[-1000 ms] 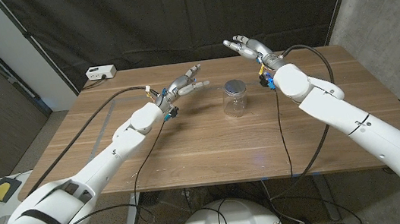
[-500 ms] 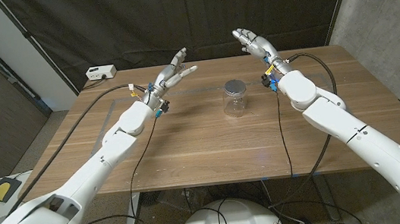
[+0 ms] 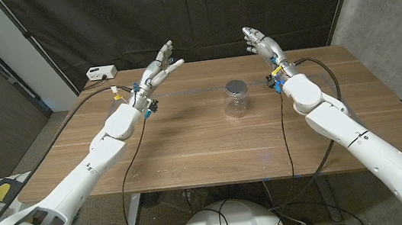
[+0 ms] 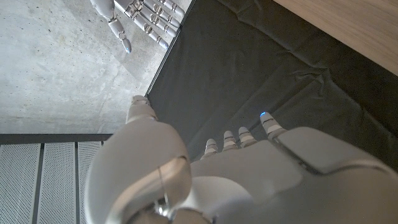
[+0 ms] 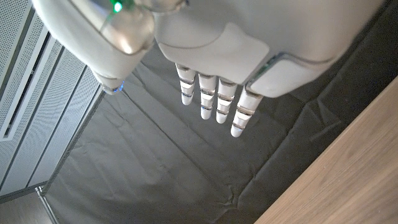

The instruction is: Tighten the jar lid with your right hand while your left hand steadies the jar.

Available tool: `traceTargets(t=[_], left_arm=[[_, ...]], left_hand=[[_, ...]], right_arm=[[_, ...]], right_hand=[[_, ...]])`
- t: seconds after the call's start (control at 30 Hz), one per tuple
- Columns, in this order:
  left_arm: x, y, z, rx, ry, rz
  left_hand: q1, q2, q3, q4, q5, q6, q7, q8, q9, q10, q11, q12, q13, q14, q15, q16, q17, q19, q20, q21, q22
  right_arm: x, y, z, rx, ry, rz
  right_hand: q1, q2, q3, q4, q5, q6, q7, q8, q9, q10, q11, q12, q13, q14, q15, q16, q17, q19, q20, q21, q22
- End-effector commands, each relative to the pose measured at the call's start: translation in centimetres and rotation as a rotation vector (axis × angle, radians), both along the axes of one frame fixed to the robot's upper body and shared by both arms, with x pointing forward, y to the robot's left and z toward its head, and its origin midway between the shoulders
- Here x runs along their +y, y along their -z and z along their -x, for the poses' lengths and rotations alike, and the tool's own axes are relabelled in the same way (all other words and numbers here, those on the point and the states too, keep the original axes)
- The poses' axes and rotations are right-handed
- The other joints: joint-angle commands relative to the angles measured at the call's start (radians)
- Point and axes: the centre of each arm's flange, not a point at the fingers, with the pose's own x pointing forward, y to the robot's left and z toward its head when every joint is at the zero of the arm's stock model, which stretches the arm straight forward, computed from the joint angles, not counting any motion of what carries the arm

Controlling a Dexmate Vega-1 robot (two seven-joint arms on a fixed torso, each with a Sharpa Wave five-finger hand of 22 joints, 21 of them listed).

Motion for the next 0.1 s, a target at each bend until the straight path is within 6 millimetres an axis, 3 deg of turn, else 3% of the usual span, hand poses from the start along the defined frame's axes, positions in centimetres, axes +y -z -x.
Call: traceTargets(t=[0.03, 0.1], left_arm=[[3.73, 1.90, -0.24, 0.049, -0.026, 0.043], [4.16, 2.26, -0.44, 0.062, -0.029, 0.063]], left_hand=[[-0.013, 0.005, 0.001, 0.010, 0.001, -0.052, -0.002, 0.002, -0.001, -0.027, 0.006, 0.006, 0.000, -0.049, 0.008, 0.004, 0.001, -0.080, 0.007, -0.009, 0.004], [-0.017, 0.010, 0.001, 0.012, 0.001, -0.068, 0.004, 0.000, -0.001, -0.040, 0.012, 0.005, -0.002, -0.063, 0.013, 0.001, 0.001, -0.090, 0.010, -0.013, 0.004]], right_arm=[[0.96, 1.01, 0.09, -0.029, 0.062, -0.081], [1.55, 0.86, 0.04, -0.034, 0.031, -0.085]], right_hand=[[0.000, 0.009, 0.007, -0.004, 0.002, 0.007, -0.001, 0.003, -0.001, 0.001, -0.007, 0.005, 0.001, 0.014, -0.008, 0.009, -0.001, 0.017, -0.001, 0.009, 0.006], [0.001, 0.010, 0.008, -0.005, 0.002, 0.006, -0.002, 0.003, -0.001, -0.001, -0.007, 0.004, 0.000, 0.015, -0.009, 0.009, -0.002, 0.019, -0.001, 0.010, 0.006]])
